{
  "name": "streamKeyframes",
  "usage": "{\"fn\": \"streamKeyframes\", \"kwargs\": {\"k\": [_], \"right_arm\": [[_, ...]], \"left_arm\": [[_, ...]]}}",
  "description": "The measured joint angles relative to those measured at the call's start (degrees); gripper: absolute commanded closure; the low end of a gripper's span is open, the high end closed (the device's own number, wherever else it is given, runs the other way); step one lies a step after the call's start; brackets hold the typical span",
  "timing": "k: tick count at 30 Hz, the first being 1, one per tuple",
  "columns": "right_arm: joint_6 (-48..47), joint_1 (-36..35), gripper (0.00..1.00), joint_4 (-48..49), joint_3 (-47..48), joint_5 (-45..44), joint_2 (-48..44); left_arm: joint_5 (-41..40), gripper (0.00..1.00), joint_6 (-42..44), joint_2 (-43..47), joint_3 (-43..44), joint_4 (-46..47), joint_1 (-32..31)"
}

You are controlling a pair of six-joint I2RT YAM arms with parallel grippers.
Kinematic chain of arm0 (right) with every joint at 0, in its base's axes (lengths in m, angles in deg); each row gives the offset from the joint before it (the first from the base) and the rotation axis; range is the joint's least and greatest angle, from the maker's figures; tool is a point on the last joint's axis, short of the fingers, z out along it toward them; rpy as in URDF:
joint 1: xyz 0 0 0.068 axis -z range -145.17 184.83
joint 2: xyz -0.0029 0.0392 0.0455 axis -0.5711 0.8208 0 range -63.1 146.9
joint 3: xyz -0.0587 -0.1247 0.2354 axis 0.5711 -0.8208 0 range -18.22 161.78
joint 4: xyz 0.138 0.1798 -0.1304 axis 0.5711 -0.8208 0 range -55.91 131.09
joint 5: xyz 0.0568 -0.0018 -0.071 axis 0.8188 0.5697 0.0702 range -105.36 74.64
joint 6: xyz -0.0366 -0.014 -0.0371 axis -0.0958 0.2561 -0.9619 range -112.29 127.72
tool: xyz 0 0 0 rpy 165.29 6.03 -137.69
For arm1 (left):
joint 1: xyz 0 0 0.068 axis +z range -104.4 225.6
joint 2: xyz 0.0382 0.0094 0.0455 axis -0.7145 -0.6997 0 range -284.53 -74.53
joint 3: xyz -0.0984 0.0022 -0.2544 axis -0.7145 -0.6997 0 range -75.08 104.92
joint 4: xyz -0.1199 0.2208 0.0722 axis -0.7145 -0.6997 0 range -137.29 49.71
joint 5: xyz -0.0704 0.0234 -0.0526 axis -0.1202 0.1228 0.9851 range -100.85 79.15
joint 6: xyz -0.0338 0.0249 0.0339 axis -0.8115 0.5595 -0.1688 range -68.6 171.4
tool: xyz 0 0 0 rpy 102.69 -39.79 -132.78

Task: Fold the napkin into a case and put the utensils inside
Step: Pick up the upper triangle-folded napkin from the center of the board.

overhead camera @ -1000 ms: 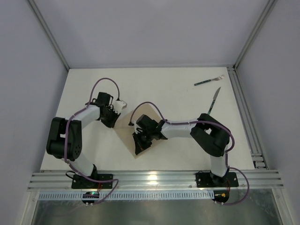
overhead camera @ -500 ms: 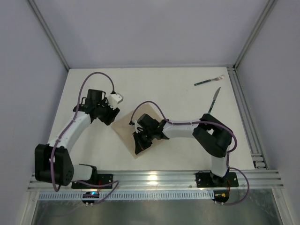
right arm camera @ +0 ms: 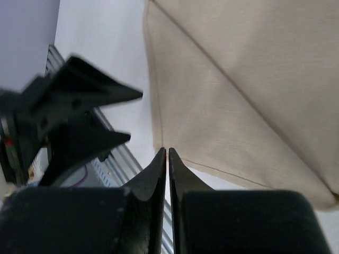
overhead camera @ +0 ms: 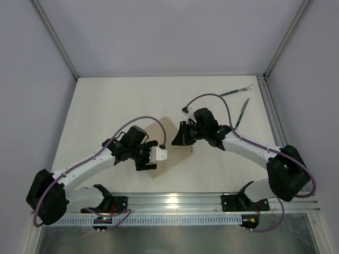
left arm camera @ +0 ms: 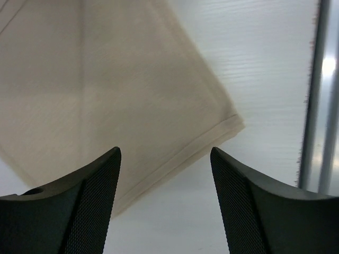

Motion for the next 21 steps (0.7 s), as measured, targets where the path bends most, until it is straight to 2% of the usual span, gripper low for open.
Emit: {"fn": "streamKeyframes", "kwargs": {"k": [4, 7, 11, 17, 20, 21], "right_arm": [[-0.09, 4.63, 0.91, -2.47, -5.01, -3.19, -5.68], [-0.24, 5.03, 0.91, -5.03, -8.24, -5.07, -8.02], [-0.22, 5.03, 0.91, -6.64, -10.97, -6.21, -9.49], [-0.22, 5.03, 0.91, -7.15, -12.76, -6.86, -9.60], [-0.24, 5.29, 0.91, -7.52, -12.87, -7.50, -9.60], [-0.24, 5.38, 0.91, -7.58, -12.87, -7.76, -9.62]], "left_arm": [[-2.95, 0.20, 3.82, 0.09, -4.70, 1.64, -14.38], [-4.48, 0.19, 6.86, 0.20, -8.11, 2.10, -19.23], [-6.27, 0.19, 9.31, -1.25, -9.29, 3.30, -20.48], [-8.15, 0.25, 10.86, -5.49, -9.94, 7.96, -21.00], [-8.22, 0.34, 11.76, -5.84, -10.27, 8.94, -21.18], [-8.13, 0.42, 11.87, -6.03, -10.27, 9.11, -21.20]]}}
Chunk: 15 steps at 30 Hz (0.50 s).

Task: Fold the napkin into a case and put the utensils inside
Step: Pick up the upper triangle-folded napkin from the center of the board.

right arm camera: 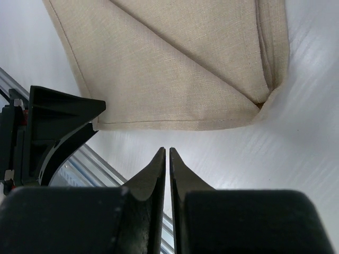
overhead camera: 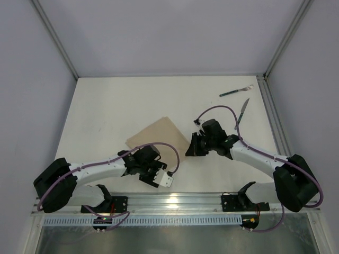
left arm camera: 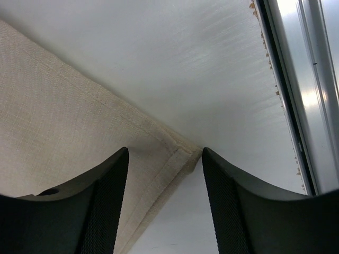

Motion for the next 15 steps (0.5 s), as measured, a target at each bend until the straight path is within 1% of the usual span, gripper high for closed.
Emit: {"fn": "streamKeyframes", "kwargs": {"k": [1, 2, 3, 4, 5, 6, 8, 9, 11, 12, 15], "right_arm": [[0.02, 0.33, 0.89, -0.07, -0.07, -0.24, -0.09], [0.07, 0.81, 0.83, -0.09, -0.17, -0.48, -0.20], [0.15, 1.25, 0.79, -0.09, -0.33, -0.72, -0.31], [0.35, 2.08, 0.75, 0.00, -0.70, -1.03, -0.48], [0.61, 2.95, 0.66, 0.09, -1.16, -1.25, -0.68], [1.05, 3.89, 0.61, 0.33, -1.77, -1.42, -0.81], [1.57, 5.44, 0.54, 0.66, -3.06, -1.70, -0.83], [1.88, 6.21, 0.49, 0.79, -3.78, -1.75, -0.81], [2.51, 7.21, 0.45, 1.09, -4.92, -1.81, -0.55], [2.69, 7.65, 0.43, 1.49, -5.20, -1.79, -0.09], [3.17, 8.35, 0.41, 3.65, -5.86, -1.75, 1.62]], "left_arm": [[-0.07, 0.46, 0.13, -0.22, -0.02, 0.37, -0.04], [-0.07, 0.50, 0.24, -0.63, -0.02, 0.57, -0.24], [-0.09, 0.57, 0.37, -0.85, -0.02, 0.94, -0.37], [-0.15, 0.61, 0.37, -1.14, -0.02, 1.42, -0.68], [-0.20, 0.65, 0.74, -1.49, 0.00, 1.75, -0.94], [-0.39, 0.71, 0.90, -1.73, 0.02, 2.25, -1.16], [-0.81, 0.78, 1.20, -2.21, 0.00, 3.04, -1.42], [-1.03, 0.87, 1.29, -2.34, 0.00, 3.21, -1.49], [-1.84, 0.98, 1.07, -2.49, -0.13, 3.67, -1.57], [-2.32, 1.00, 1.07, -2.49, -0.22, 3.96, -1.57], [-4.07, 1.00, 0.00, -1.68, -0.83, 4.52, -1.68]]}}
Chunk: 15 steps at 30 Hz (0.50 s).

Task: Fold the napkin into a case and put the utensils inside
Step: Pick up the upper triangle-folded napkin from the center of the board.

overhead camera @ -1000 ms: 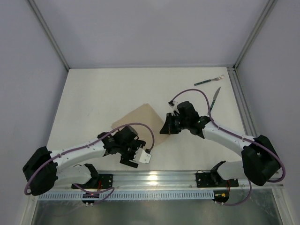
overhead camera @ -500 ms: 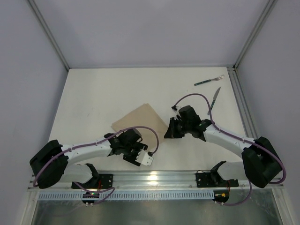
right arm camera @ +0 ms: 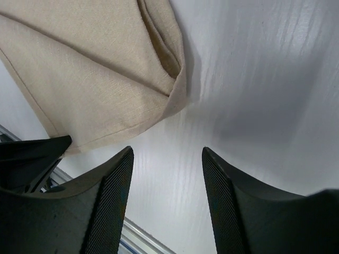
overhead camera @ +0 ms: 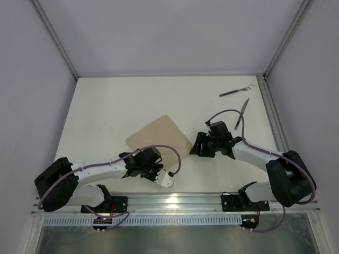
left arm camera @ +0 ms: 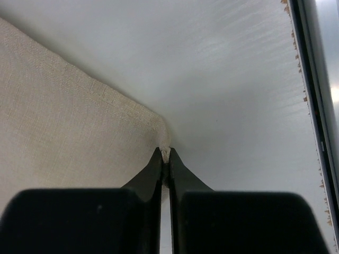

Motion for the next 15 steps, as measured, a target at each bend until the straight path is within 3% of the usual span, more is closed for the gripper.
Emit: {"fn": "streamKeyframes", "kwargs": {"k": [10, 15], "right_arm": [[3.72, 0.46, 0.41, 10.97, -0.79, 0.87, 6.86], [7.50, 0.48, 0.41, 17.27, -2.56, 1.70, 8.13]], "left_arm": [[-2.60, 1.00, -6.16, 12.87, -0.63, -0.35, 0.55], [-3.15, 1.00, -7.48, 14.25, -0.02, -0.48, 1.05]]}}
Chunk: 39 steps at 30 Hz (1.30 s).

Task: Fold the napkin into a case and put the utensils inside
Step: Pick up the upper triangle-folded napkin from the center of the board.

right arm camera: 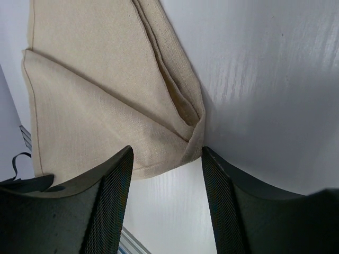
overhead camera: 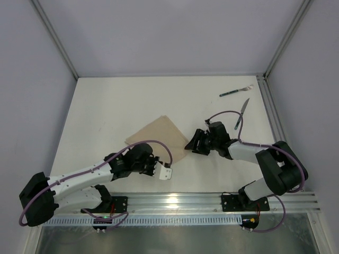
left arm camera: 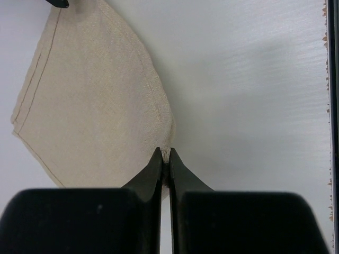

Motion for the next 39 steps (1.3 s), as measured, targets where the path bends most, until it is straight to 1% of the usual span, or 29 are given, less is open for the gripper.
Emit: {"fn": "streamKeyframes", "kwargs": {"k": [5, 9, 11, 14, 17, 20, 22, 24, 25, 27, 29, 33, 36, 39], "right_arm": [[3.82, 0.04, 0.41, 5.62, -1.77, 0.52, 1.07], [5.88, 0.04, 0.41, 8.09, -3.26, 0.33, 0.81], [5.77, 0.02, 0.41, 7.58, -3.80, -0.09, -0.33], [2.43, -0.04, 0.40, 3.06, -4.46, -1.62, -4.46], [-4.31, -0.68, 0.37, -2.56, -4.55, -3.67, -12.68], [-14.47, -3.45, 0.37, -3.50, -4.90, -5.05, -23.74], [-21.55, -7.06, 0.36, 0.28, -7.02, -5.22, -31.10], [-30.49, -11.74, 0.31, 6.49, -11.47, -5.11, -38.49], [-34.77, -13.92, 0.30, 10.29, -14.19, -4.81, -41.29], [-43.17, -17.79, 0.29, 17.49, -19.54, -4.74, -43.98], [-48.96, -20.35, 0.29, 20.94, -22.10, -4.76, -41.94], [-57.96, -24.15, 0.29, 26.47, -22.25, -5.77, -31.58], [-62.29, -25.79, 0.28, 32.41, -21.22, -6.12, -22.43], [-65.57, -25.97, 0.28, 36.37, -17.86, -6.01, -14.45]], "left_arm": [[-0.68, 1.00, -1.51, 0.00, -0.02, -0.02, 0.35], [-0.87, 1.00, -3.04, 0.35, 0.00, 0.13, 1.40], [-0.87, 1.00, -3.80, 0.83, 0.02, 0.22, 2.14], [-0.90, 1.00, -4.96, 1.14, 0.26, 0.22, 2.99], [-0.90, 1.00, -6.21, 1.60, 0.44, 0.17, 3.78], [-0.92, 1.00, -7.37, 2.08, 0.96, 0.13, 4.72], [-0.92, 1.00, -8.31, 2.19, 1.64, 0.00, 5.38], [-0.87, 1.00, -9.44, 2.16, 2.84, -0.11, 5.95], [-0.85, 1.00, -9.73, 2.16, 3.50, -0.22, 6.16], [-0.79, 1.00, -10.60, 2.08, 5.11, -0.31, 6.67], [-0.55, 1.00, -11.13, 1.88, 6.58, -0.59, 7.17], [-0.11, 1.00, -11.78, 1.73, 8.07, -1.44, 8.07], [0.55, 1.00, -12.22, 1.70, 8.17, -2.29, 8.81], [1.16, 1.00, -12.31, 1.62, 8.17, -3.06, 9.31]]}}
